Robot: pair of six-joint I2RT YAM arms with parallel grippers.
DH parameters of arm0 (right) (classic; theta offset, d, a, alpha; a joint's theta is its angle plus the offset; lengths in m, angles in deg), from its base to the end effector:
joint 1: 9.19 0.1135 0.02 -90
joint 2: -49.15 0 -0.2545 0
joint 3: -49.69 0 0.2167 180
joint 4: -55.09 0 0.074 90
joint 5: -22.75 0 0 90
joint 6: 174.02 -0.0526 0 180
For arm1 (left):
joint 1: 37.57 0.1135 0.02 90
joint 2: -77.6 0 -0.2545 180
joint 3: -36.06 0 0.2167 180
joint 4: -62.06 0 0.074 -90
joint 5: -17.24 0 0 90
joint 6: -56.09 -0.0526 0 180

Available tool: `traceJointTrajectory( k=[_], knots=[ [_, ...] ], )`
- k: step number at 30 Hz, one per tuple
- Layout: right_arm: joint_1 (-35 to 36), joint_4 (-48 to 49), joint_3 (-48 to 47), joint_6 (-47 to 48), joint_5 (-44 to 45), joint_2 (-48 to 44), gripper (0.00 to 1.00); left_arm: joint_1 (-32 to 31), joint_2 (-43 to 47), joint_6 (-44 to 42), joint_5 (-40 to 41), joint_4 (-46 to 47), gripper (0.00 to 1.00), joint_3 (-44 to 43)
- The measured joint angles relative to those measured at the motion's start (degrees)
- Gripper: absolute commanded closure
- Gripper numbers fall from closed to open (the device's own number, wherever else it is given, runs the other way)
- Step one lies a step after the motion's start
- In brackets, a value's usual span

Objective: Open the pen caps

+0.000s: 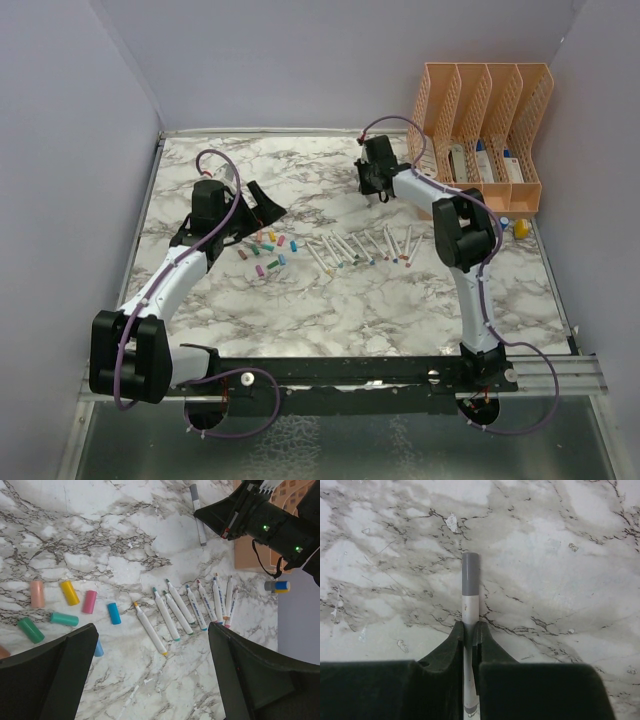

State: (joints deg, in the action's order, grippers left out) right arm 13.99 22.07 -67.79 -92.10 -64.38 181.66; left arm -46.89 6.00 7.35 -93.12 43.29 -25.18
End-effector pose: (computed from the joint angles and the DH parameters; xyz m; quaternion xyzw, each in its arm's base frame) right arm 0.4477 0.1888 0.1508 -0.1138 0.9265 0.0739 0.3509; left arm 0.2541 -0.0603 0.2560 -0.1474 0.8405 -0.3508 0.3857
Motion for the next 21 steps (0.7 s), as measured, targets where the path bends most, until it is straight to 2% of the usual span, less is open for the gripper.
traceJointTrajectory(
  k=[4,8,14,21],
  knots=[
    [-0.07,0.55,1.84,0.39,-1.86,-1.33,0.99,0.00,-0.37,1.51,0.02,1.49,0.07,-0.02],
    [1.22,0.70,7.67,1.16,-4.15,-5.79,0.99,0.00,-3.08,4.37,-0.02,4.22,0.08,-0.04],
    [7.23,2.40,13.49,2.51,-7.39,-14.53,0.99,-0.55,-10.27,8.61,-0.28,8.92,0.11,-0.92],
    [14.08,5.33,15.32,3.52,-10.58,-21.99,0.99,-2.80,-17.25,11.58,-0.61,13.31,0.12,-6.08]
  ],
)
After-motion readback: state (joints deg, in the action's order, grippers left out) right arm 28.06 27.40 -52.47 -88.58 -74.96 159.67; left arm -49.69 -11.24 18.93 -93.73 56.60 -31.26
